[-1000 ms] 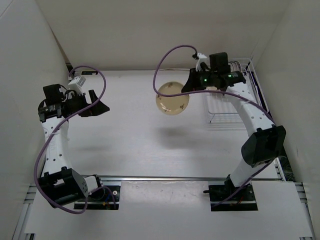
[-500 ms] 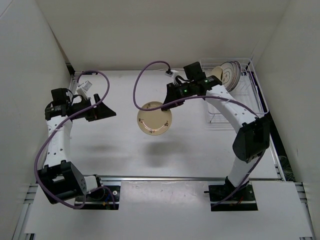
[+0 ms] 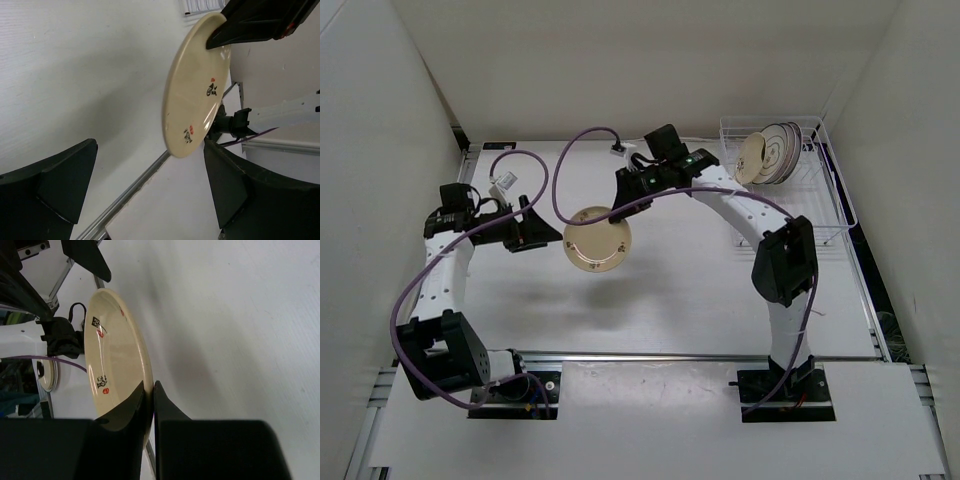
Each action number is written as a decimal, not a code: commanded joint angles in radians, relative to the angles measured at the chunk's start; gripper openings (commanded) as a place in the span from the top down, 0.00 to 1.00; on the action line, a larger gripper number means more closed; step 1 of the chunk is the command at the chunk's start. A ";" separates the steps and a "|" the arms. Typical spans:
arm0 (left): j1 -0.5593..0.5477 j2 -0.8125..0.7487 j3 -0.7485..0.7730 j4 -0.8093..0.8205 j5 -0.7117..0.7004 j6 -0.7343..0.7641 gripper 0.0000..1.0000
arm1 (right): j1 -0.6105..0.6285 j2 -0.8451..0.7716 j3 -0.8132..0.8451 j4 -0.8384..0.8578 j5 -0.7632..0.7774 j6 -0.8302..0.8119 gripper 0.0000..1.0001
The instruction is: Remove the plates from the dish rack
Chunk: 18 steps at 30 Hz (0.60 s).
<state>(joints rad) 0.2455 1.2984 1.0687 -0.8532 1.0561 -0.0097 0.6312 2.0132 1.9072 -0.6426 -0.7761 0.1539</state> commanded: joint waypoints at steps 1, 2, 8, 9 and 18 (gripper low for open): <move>-0.017 -0.017 -0.009 0.013 0.044 0.002 0.02 | 0.022 0.030 0.070 0.050 -0.054 0.044 1.00; -0.034 -0.005 -0.009 0.013 0.030 0.011 0.02 | 0.031 0.030 0.082 0.061 -0.066 0.044 1.00; -0.084 0.059 -0.006 0.013 0.018 0.031 0.07 | 0.050 0.087 0.121 0.083 -0.077 0.079 1.00; -0.097 0.068 -0.006 0.013 0.027 0.031 0.15 | 0.050 0.096 0.131 0.093 -0.087 0.090 1.00; -0.121 0.116 0.036 0.013 0.008 0.050 0.60 | 0.050 0.107 0.121 0.104 -0.097 0.102 1.00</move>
<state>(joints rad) 0.1272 1.4345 1.0641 -0.8536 1.0496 0.0116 0.6765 2.1235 1.9862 -0.5903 -0.8185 0.2481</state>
